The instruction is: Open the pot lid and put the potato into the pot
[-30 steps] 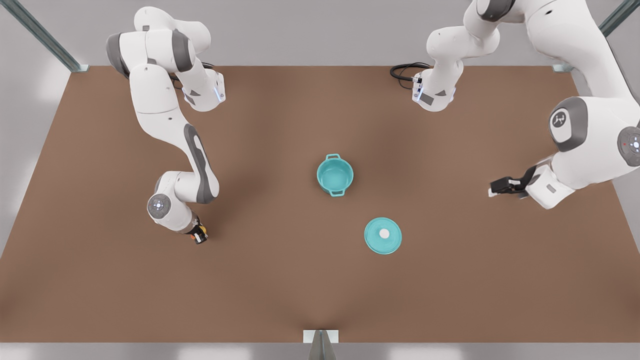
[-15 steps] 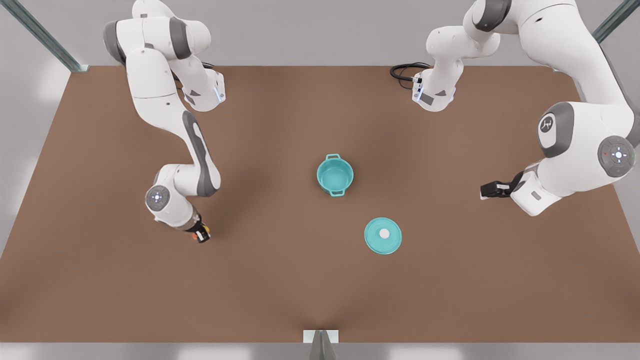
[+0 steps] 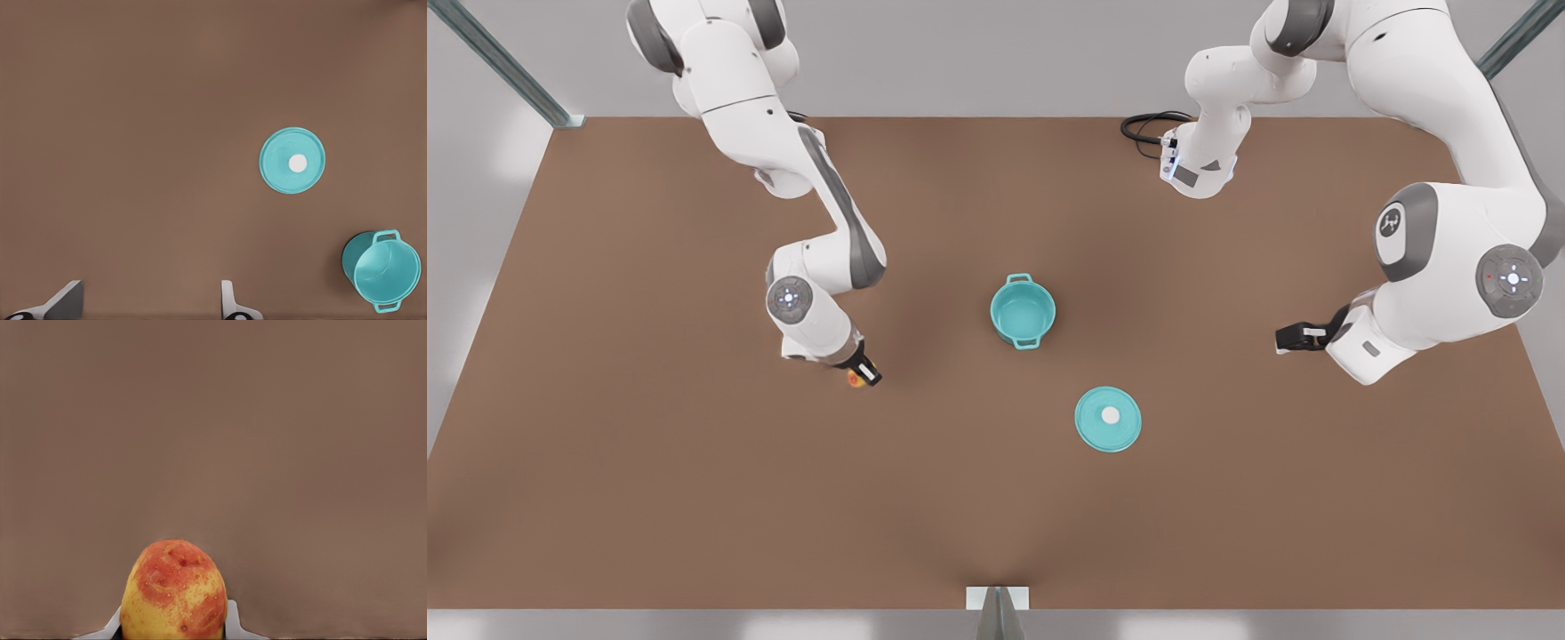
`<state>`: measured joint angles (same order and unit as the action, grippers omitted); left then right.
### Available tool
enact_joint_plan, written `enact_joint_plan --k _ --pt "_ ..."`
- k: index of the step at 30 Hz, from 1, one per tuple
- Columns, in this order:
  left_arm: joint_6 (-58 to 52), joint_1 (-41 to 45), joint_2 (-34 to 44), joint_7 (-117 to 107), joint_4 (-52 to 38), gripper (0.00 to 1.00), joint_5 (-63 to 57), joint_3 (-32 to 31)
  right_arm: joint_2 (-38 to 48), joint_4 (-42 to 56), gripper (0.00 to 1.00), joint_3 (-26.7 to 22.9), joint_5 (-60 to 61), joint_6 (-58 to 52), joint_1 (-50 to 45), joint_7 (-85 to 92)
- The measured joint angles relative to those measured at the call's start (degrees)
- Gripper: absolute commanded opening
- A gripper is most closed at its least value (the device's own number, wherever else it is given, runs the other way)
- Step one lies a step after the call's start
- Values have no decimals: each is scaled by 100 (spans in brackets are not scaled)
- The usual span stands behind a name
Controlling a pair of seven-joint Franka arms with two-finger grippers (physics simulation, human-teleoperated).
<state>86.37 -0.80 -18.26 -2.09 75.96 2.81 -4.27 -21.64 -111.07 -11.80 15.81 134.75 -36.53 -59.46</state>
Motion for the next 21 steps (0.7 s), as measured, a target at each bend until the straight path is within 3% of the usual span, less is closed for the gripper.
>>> enact_joint_plan --k 10,21 --pt "-3 1 0 -55 6 100 -9 -2 162 234 48 89 93 -308 -1254 -758" --pt "-4 10 0 -90 26 100 -6 -2 -1040 1937 48 93 279 -494 -2172 -1816"
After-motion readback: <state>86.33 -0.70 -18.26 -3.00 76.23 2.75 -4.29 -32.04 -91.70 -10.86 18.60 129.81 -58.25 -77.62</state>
